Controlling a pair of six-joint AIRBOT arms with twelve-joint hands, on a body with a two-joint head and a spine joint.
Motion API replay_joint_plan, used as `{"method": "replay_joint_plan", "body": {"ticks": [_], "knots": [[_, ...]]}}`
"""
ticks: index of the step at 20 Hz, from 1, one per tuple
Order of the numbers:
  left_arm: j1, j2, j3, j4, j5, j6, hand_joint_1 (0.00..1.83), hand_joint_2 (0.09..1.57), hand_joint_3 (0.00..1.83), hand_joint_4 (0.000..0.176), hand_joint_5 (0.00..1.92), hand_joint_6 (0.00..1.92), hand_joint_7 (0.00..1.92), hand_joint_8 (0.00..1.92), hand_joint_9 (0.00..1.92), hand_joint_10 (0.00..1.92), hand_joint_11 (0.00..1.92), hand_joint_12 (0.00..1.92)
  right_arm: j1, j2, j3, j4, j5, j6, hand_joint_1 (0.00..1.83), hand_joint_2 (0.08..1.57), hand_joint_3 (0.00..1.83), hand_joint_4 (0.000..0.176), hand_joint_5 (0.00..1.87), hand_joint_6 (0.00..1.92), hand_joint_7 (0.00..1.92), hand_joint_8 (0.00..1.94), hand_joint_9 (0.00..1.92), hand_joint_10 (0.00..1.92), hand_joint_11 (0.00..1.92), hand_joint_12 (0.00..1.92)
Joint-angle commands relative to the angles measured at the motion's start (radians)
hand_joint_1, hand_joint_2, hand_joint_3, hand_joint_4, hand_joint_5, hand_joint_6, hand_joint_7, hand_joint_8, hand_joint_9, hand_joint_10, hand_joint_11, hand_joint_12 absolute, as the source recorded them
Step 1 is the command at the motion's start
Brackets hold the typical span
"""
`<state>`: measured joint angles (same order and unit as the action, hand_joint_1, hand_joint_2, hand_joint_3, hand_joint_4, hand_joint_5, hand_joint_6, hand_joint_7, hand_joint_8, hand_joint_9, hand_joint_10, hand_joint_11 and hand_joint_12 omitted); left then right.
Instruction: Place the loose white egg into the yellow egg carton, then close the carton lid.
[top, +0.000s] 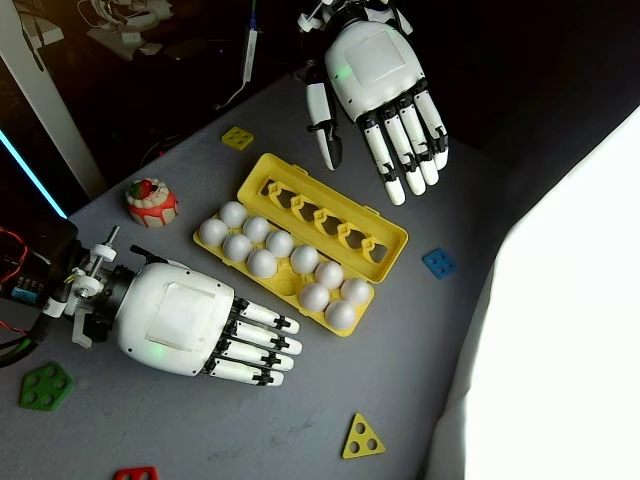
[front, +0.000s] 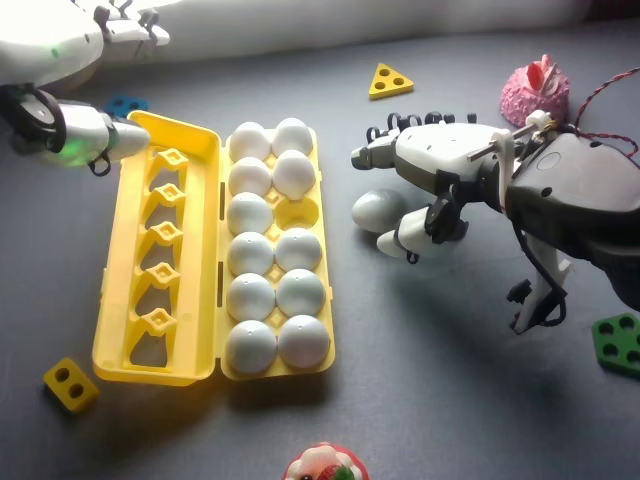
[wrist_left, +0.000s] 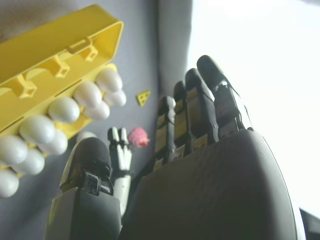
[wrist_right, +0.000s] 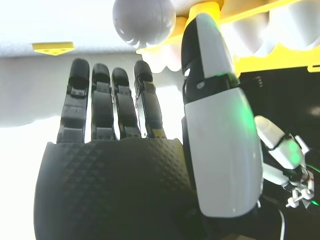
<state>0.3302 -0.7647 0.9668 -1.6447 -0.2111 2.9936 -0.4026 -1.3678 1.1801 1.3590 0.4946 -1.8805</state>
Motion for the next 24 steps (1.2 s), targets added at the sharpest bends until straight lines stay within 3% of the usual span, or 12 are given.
{"method": "replay_joint_plan", "body": {"ticks": [1, 8, 10, 18, 24], "knots": [[-0.013, -0.007, -0.002, 0.019, -0.011, 0.005, 0.19, 1.32, 0.0, 0.023, 0.19, 0.0, 0.21, 0.0, 0.25, 0.0, 0.0, 0.92, 0.007, -0.003, 0.011, -0.042, 0.042, 0.004, 1.07, 1.12, 0.01, 0.002, 0.28, 0.01, 0.11, 0.01, 0.14, 0.01, 0.0, 0.47], [-0.053, -0.016, -0.011, 0.018, -0.002, 0.005, 0.16, 1.32, 0.0, 0.034, 0.17, 0.0, 0.2, 0.0, 0.25, 0.0, 0.0, 0.89, 0.006, -0.035, 0.05, -0.021, 0.036, 0.004, 1.08, 1.12, 0.01, 0.0, 0.3, 0.01, 0.09, 0.0, 0.11, 0.0, 0.0, 0.36], [-0.048, -0.016, -0.015, 0.018, 0.002, 0.005, 0.16, 1.33, 0.0, 0.027, 0.16, 0.0, 0.19, 0.0, 0.24, 0.0, 0.0, 0.83, 0.006, -0.04, 0.051, -0.011, 0.032, 0.004, 1.08, 1.11, 0.0, 0.0, 0.32, 0.01, 0.09, 0.0, 0.1, 0.0, 0.0, 0.33], [-0.052, -0.021, 0.0, 0.018, 0.007, 0.005, 0.23, 1.31, 0.0, 0.024, 0.21, 0.01, 0.26, 0.01, 0.27, 0.01, 0.0, 0.91, 0.005, -0.058, 0.063, -0.011, 0.032, 0.004, 1.05, 1.13, 0.01, 0.0, 0.33, 0.01, 0.11, 0.0, 0.12, 0.0, 0.0, 0.4], [-0.065, -0.021, -0.003, 0.0, -0.001, 0.005, 0.21, 1.32, 0.0, 0.03, 0.23, 0.01, 0.24, 0.01, 0.26, 0.0, 0.0, 0.92, 0.001, -0.063, 0.077, -0.011, 0.032, 0.004, 1.05, 1.12, 0.0, 0.0, 0.45, 0.03, 0.13, 0.0, 0.13, 0.01, 0.0, 0.43]]}}
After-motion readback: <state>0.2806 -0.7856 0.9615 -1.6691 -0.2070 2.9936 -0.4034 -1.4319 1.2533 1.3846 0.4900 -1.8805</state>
